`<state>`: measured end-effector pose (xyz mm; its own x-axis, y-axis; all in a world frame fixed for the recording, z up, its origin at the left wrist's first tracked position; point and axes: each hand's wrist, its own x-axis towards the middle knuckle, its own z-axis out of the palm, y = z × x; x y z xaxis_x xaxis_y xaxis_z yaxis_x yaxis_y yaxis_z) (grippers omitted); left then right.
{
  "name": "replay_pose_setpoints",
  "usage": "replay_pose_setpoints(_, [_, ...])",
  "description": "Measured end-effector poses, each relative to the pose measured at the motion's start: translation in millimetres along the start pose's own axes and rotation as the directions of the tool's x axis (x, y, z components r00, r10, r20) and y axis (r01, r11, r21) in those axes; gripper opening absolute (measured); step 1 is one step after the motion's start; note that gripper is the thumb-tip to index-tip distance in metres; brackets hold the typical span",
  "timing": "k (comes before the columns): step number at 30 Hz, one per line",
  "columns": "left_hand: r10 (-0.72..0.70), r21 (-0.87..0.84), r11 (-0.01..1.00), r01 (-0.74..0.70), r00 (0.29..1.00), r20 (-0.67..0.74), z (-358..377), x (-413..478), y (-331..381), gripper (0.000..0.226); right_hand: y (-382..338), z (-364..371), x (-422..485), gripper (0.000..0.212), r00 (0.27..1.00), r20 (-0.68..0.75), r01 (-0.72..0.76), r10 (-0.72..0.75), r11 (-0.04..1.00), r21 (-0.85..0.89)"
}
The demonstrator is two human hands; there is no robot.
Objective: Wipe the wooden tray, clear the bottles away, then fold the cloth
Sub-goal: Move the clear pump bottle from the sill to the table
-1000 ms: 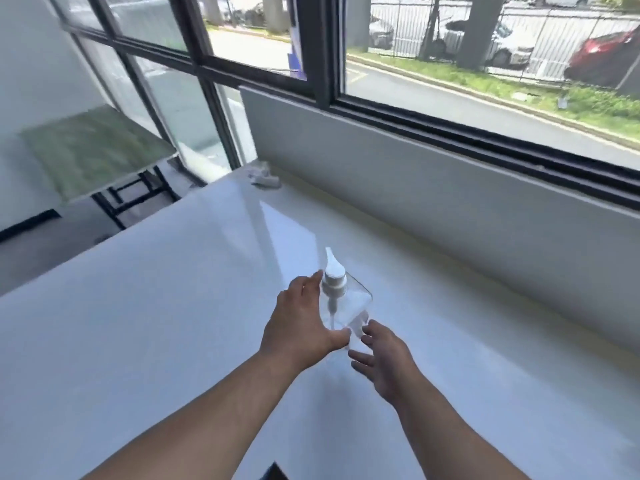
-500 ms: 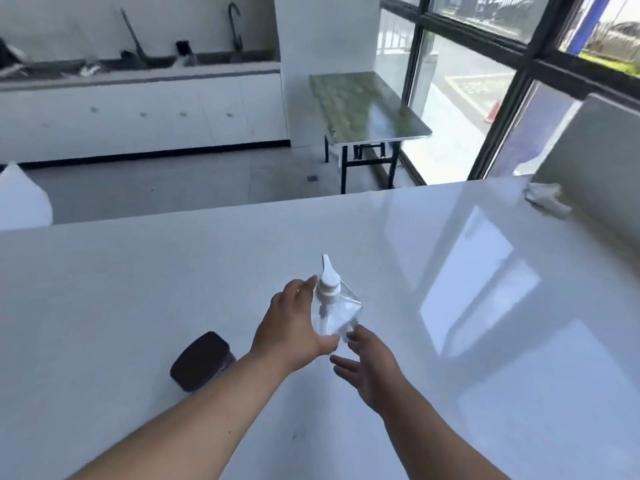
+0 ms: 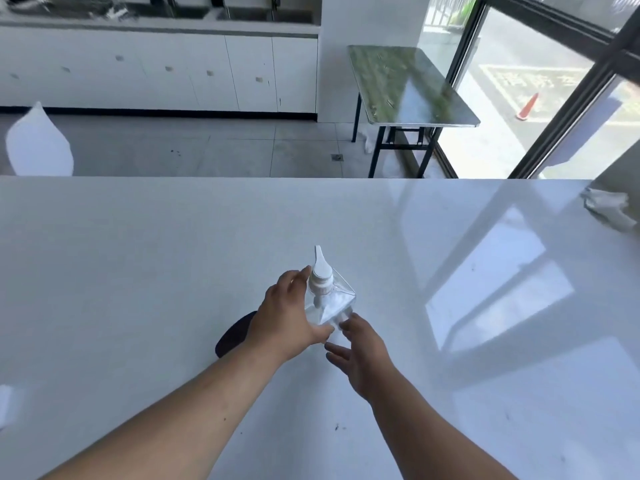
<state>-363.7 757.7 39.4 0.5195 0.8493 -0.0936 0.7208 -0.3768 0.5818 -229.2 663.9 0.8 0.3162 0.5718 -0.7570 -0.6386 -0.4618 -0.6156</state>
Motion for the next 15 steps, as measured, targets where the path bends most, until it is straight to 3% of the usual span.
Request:
replay_pose_setpoints(4, [-0.129,0.072,0.989,0.130,0.991,-0.016,-7,-8,11,0.133,-5,-13,-7,0.067,0.998,-0.030,0.049,-0.053,0.993,-0.110])
replay_pose_setpoints(7, [-0.227,0.151,0.957,0.248,0.964,-0.142,-15,-36,15,0.094,-20,-50,-25,0.063,0.971,-0.074,0.186,-0.229,0.911,-0.368])
replay_pose_setpoints(9, [-0.302,0.190,0.933,0.307,0.952,-0.054,-15,-58,17,0.068,-31,-83,-37,0.055,0.932,-0.078,0.261,-0.355,0.803,-0.537])
replay_pose_setpoints(11, [-0.256,0.186,0.954,0.237,0.963,0.085,2,-70,46,0.054,-43,-133,-58,0.047,0.878,-0.110,0.281,-0.466,0.687,-0.670])
replay_pose_setpoints(13, [-0.091,0.141,0.988,0.068,0.982,0.164,28,-70,95,0.038,-53,-186,-80,0.046,0.814,-0.152,0.265,-0.561,0.592,-0.761])
replay_pose_setpoints(15, [0.084,0.092,0.991,-0.102,0.979,0.186,59,-61,161,0.044,-61,-244,-106,0.050,0.741,-0.204,0.230,-0.639,0.527,-0.818])
